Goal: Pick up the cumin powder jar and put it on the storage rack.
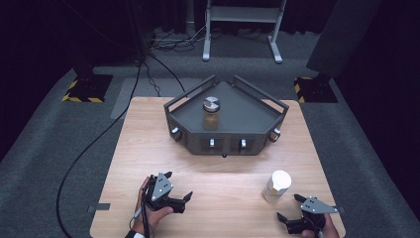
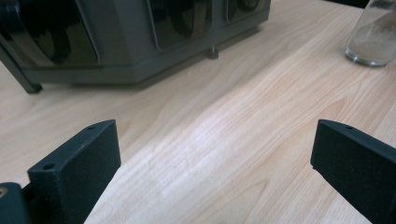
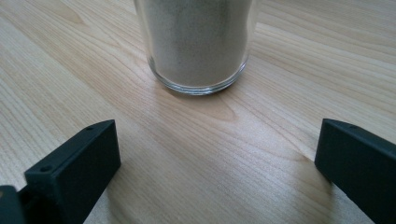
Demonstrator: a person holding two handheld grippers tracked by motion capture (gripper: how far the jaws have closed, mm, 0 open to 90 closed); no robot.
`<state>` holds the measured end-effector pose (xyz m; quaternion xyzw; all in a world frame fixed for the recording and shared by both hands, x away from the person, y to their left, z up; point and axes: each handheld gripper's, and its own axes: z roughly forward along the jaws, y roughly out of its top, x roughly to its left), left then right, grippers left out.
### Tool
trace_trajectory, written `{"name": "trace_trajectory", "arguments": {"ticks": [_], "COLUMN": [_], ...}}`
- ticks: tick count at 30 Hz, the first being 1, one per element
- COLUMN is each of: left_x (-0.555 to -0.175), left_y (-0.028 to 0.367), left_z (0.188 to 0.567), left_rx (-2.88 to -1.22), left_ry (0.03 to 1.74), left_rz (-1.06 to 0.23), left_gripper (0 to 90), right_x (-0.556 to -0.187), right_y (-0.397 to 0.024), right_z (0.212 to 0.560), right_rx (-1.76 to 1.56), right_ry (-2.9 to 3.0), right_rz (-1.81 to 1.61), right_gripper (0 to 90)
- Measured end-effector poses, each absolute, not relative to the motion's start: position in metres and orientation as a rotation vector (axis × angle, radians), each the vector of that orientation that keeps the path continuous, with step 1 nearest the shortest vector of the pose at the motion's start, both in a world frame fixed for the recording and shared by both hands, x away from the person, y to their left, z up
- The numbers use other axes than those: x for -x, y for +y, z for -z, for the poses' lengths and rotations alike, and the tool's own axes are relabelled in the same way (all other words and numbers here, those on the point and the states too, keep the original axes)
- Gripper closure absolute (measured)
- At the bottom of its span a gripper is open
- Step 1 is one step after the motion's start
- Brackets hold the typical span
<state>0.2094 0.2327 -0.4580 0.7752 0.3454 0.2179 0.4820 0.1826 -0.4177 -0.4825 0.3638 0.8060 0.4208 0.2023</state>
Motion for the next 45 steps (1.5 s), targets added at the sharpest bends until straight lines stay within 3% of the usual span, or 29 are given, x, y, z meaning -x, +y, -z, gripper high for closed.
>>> {"name": "trace_trajectory", "arguments": {"ticks": [19, 45], "left_x": [-0.213, -0.211], "left_y": [0.236, 0.227], "left_z": [0.485, 0.49], "left_rx": [-1.946, -1.992], "left_ry": [0.924, 0.912], "left_rz": [-0.452, -0.497], "left_gripper": [1.5, 0.6], "right_x": [-0.183, -0.183], "right_y": [-0.418, -0.418], "right_z": [0.482, 0.483], "right_rx": [-1.015, -1.011], "right_ry": [2.251, 2.254], "right_rz": [-1.175, -1.178], "right_gripper": [0.0, 0.0]}}
